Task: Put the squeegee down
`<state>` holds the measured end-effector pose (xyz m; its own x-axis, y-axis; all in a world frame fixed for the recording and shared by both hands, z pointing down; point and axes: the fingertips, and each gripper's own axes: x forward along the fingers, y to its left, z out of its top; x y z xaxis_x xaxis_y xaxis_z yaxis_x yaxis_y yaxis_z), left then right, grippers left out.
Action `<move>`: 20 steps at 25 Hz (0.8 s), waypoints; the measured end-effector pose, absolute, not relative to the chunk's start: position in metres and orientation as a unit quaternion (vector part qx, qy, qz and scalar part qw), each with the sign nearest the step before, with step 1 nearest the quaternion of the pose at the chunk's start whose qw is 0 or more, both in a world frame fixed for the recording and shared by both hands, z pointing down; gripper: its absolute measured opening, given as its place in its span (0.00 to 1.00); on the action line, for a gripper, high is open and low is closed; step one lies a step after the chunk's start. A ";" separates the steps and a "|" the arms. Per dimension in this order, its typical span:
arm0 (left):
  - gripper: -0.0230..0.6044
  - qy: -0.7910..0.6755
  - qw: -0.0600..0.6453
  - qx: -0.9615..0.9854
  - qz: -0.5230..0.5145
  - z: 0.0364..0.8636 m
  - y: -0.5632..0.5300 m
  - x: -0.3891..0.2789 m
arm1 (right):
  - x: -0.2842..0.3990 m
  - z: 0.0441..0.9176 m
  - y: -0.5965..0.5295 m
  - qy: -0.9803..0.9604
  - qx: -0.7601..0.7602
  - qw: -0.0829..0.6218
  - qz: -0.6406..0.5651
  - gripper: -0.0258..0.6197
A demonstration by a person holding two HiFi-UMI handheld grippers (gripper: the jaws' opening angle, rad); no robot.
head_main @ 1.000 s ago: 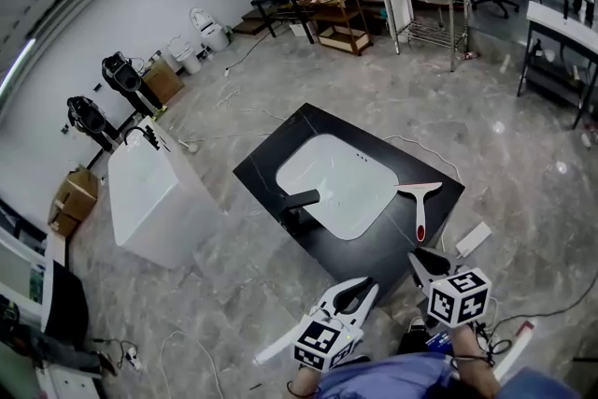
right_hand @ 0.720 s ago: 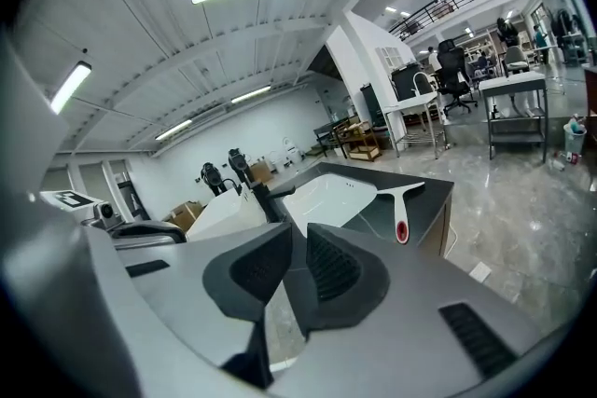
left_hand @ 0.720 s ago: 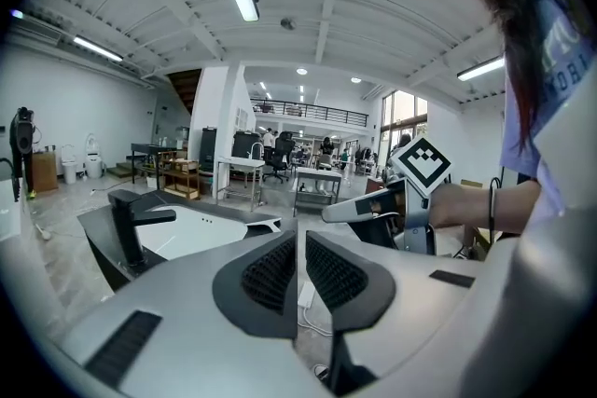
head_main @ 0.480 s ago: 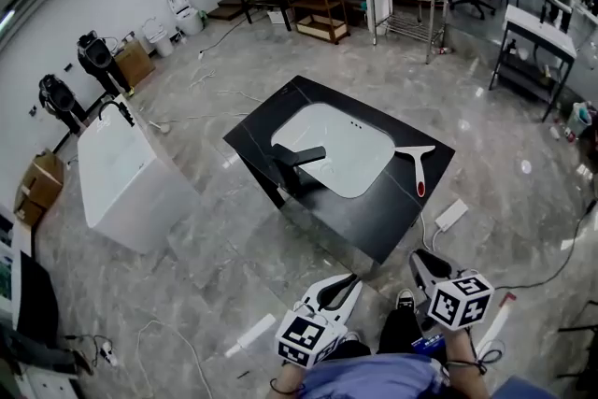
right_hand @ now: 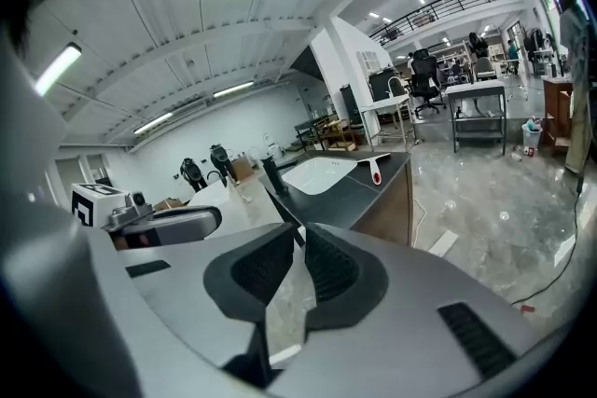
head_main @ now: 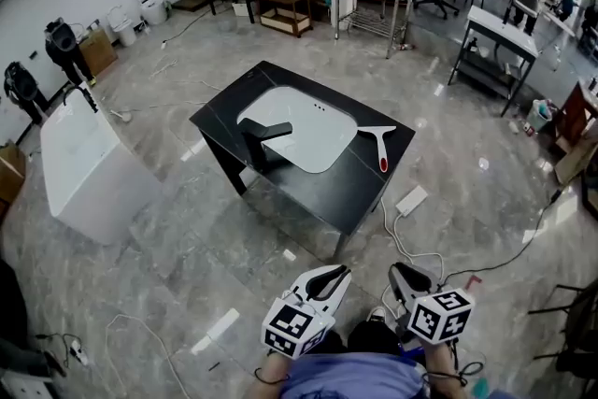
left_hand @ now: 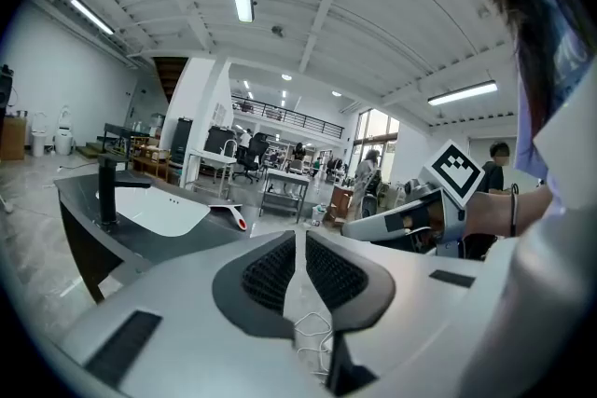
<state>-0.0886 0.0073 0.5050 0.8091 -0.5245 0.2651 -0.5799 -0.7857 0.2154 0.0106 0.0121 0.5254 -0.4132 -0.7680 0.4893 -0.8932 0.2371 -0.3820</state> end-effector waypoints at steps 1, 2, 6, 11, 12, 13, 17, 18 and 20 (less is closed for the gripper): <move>0.09 -0.290 0.142 0.942 0.095 0.502 0.013 -0.084 | 0.014 0.524 0.017 -0.780 0.533 0.100 0.312 0.12; 0.09 -0.288 0.139 0.943 0.095 0.499 0.018 -0.079 | 0.017 0.522 0.022 -0.781 0.533 0.099 0.311 0.12; 0.09 -0.298 0.130 0.941 0.094 0.492 0.034 -0.068 | 0.027 0.518 0.037 -0.790 0.522 0.099 0.308 0.12; 0.09 -0.342 0.127 0.927 0.084 0.480 0.046 -0.063 | 0.034 0.506 0.054 -0.812 0.496 0.103 0.291 0.12; 0.09 -0.347 0.127 0.925 0.083 0.478 0.051 -0.060 | 0.037 0.503 0.060 -0.816 0.491 0.102 0.289 0.12; 0.09 -0.352 0.126 0.924 0.085 0.477 0.057 -0.057 | 0.039 0.501 0.066 -0.820 0.485 0.102 0.287 0.12; 0.09 -0.357 0.127 0.920 0.099 0.475 0.087 -0.042 | 0.047 0.497 0.092 -0.829 0.466 0.103 0.290 0.12; 0.09 -0.357 0.127 0.920 0.101 0.475 0.094 -0.038 | 0.049 0.497 0.097 -0.831 0.463 0.103 0.290 0.12; 0.09 -0.360 0.126 0.919 0.102 0.475 0.106 -0.032 | 0.053 0.498 0.105 -0.836 0.457 0.101 0.287 0.12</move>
